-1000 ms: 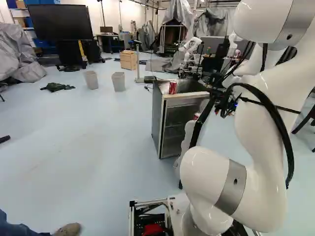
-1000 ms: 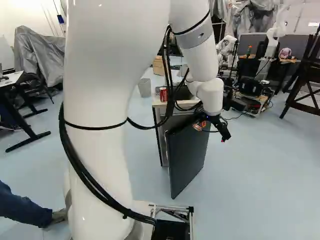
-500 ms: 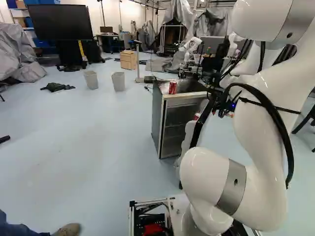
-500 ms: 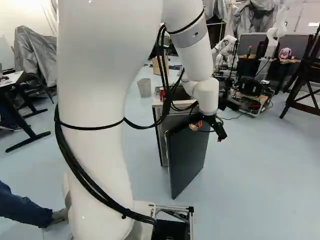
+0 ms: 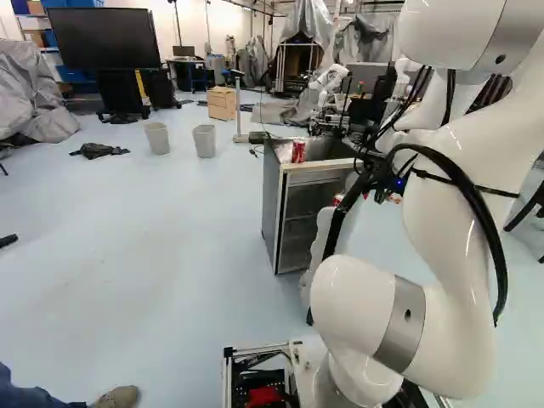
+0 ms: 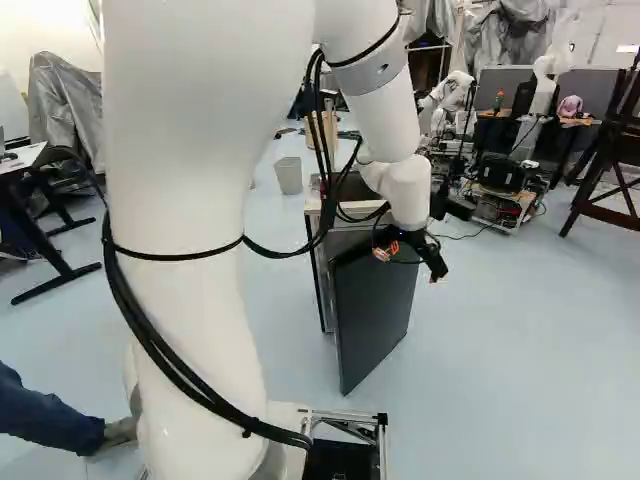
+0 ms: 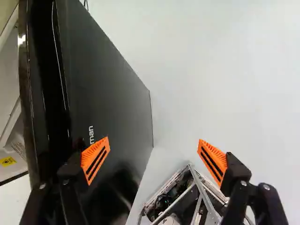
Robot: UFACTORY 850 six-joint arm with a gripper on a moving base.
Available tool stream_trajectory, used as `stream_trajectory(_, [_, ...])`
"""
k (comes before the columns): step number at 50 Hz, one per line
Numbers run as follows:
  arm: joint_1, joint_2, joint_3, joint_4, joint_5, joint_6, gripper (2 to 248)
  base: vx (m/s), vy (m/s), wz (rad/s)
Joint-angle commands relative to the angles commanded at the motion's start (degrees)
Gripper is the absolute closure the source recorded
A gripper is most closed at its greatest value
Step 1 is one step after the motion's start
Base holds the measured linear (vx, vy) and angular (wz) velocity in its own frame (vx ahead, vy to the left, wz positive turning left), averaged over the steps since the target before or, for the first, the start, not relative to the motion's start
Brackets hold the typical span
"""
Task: Grab a drink from the fridge
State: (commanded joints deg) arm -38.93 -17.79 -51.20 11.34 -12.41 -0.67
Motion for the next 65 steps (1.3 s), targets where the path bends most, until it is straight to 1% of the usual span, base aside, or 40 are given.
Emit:
stream_trajectory(25, [2.05, 0.53, 0.68, 0.00, 0.00, 0.00, 3, 0.000, 0.000, 0.000])
stream_trajectory(65, [6.28, 0.80, 1.03, 0.00, 0.00, 0.00, 3, 0.000, 0.000, 0.000])
